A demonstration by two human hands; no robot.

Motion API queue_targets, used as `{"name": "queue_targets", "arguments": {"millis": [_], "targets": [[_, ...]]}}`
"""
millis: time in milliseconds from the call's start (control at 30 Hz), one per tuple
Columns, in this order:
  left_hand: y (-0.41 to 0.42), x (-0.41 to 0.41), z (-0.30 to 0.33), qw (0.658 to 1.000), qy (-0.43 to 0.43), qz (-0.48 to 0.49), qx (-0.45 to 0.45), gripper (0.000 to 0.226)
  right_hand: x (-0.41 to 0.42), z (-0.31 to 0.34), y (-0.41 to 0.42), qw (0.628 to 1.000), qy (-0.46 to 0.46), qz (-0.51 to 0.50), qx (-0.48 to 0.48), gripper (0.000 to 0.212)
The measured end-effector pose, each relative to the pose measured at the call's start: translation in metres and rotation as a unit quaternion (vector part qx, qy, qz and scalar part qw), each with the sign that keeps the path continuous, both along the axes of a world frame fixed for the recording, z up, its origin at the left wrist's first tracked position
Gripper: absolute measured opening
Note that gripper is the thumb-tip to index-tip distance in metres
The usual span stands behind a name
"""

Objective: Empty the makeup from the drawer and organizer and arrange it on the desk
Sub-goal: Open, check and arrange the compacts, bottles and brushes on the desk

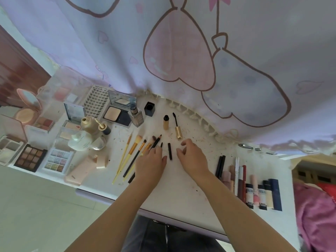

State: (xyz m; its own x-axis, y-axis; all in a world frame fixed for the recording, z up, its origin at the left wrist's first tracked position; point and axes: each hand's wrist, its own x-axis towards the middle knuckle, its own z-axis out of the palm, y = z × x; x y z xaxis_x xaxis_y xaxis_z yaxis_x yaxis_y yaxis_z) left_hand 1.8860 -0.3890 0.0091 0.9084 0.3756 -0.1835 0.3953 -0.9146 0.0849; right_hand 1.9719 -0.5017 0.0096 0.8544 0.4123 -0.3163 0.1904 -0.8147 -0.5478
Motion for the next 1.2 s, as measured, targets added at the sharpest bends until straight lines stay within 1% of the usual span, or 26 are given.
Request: {"name": "queue_targets", "arguments": {"millis": [67, 133, 233, 300, 367, 533, 667, 767, 867, 900, 933, 1000, 1067, 1133, 1200], "targets": [[-0.017, 0.007, 0.007, 0.998, -0.027, -0.049, -0.014, 0.032, 0.016, 0.01, -0.025, 1.0, -0.013, -0.023, -0.003, 0.022], [-0.044, 0.016, 0.011, 0.992, -0.036, -0.112, -0.052, 0.031, 0.034, 0.019, -0.053, 0.999, -0.025, -0.037, -0.021, 0.019], [-0.093, 0.03, 0.007, 0.978, -0.003, -0.182, -0.103, 0.033, 0.057, 0.024, -0.09, 0.997, -0.012, -0.041, -0.064, 0.017], [-0.118, 0.036, 0.001, 0.973, 0.028, -0.199, -0.114, 0.036, 0.063, 0.025, -0.105, 0.996, 0.002, -0.025, -0.084, 0.021], [-0.133, 0.038, -0.005, 0.974, 0.051, -0.186, -0.117, 0.038, 0.062, 0.025, -0.113, 0.996, 0.009, -0.011, -0.093, 0.024], [-0.142, 0.045, -0.008, 0.984, 0.072, -0.117, -0.114, 0.033, 0.054, 0.019, -0.122, 0.997, 0.023, -0.028, -0.068, 0.022], [-0.147, 0.053, -0.005, 0.977, 0.116, -0.037, -0.176, 0.025, 0.051, 0.016, -0.125, 0.998, 0.024, -0.028, -0.049, 0.022], [-0.145, 0.056, -0.003, 0.966, 0.131, -0.018, -0.221, 0.027, 0.051, 0.019, -0.124, 0.999, 0.021, -0.036, -0.034, 0.021], [-0.136, 0.052, 0.002, 0.966, 0.098, -0.025, -0.238, 0.027, 0.052, 0.024, -0.123, 0.997, 0.03, -0.066, -0.019, 0.017], [-0.133, 0.048, 0.004, 0.967, 0.08, -0.033, -0.239, 0.026, 0.052, 0.027, -0.122, 0.997, 0.044, -0.07, -0.013, 0.019], [-0.129, 0.045, 0.006, 0.967, 0.062, -0.043, -0.242, 0.026, 0.051, 0.031, -0.12, 0.996, 0.065, -0.064, -0.002, 0.024], [-0.119, 0.039, 0.014, 0.966, 0.031, -0.065, -0.25, 0.026, 0.048, 0.041, -0.112, 0.991, 0.123, -0.022, 0.041, 0.032], [-0.106, 0.034, 0.024, 0.961, 0.008, -0.075, -0.265, 0.026, 0.042, 0.052, -0.1, 0.983, 0.159, 0.015, 0.095, 0.031], [-0.091, 0.027, 0.033, 0.953, -0.006, -0.074, -0.293, 0.026, 0.039, 0.061, -0.089, 0.979, 0.16, 0.014, 0.124, 0.027], [-0.074, 0.018, 0.043, 0.94, -0.003, -0.062, -0.335, 0.026, 0.036, 0.066, -0.076, 0.973, 0.176, 0.001, 0.147, 0.027]]}}
